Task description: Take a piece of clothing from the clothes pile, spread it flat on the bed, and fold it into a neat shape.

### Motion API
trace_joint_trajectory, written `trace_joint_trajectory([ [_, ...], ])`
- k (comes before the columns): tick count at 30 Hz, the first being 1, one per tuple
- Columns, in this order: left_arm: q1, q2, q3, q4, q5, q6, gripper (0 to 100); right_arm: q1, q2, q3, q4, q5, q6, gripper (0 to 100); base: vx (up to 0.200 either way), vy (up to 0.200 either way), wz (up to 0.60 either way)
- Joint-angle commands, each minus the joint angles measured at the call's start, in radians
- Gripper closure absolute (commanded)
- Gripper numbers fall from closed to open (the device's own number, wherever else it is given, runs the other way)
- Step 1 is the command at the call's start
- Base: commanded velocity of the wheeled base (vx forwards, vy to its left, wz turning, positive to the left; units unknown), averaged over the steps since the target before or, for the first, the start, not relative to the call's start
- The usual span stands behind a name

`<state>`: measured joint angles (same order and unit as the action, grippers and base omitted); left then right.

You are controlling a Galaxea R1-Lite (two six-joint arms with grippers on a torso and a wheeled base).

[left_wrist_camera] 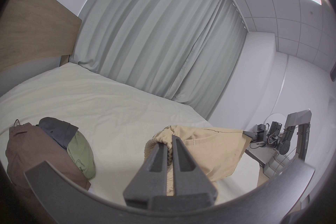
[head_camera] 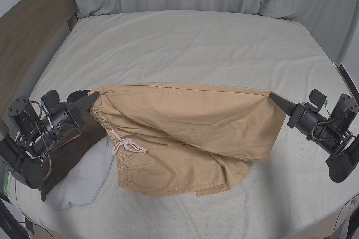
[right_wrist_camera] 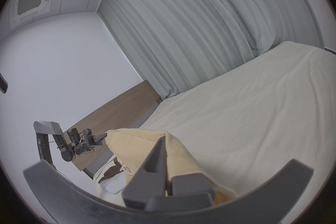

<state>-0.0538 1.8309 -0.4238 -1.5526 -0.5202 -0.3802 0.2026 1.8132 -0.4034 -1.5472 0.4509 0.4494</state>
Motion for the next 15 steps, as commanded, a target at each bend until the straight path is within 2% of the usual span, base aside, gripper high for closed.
trace_joint_trajectory([
  [1, 0.005, 0.007, -0.001, -0.001, 0.0, 0.0, 100, -0.002, 0.002, 0.0, -0.001, 0.0, 0.0, 100, 0.0, 0.0, 0.0],
  [15, 0.008, 0.007, -0.006, -0.001, 0.0, 0.0, 100, -0.014, 0.002, -0.002, -0.001, 0.0, -0.001, 100, 0.0, 0.0, 0.0],
])
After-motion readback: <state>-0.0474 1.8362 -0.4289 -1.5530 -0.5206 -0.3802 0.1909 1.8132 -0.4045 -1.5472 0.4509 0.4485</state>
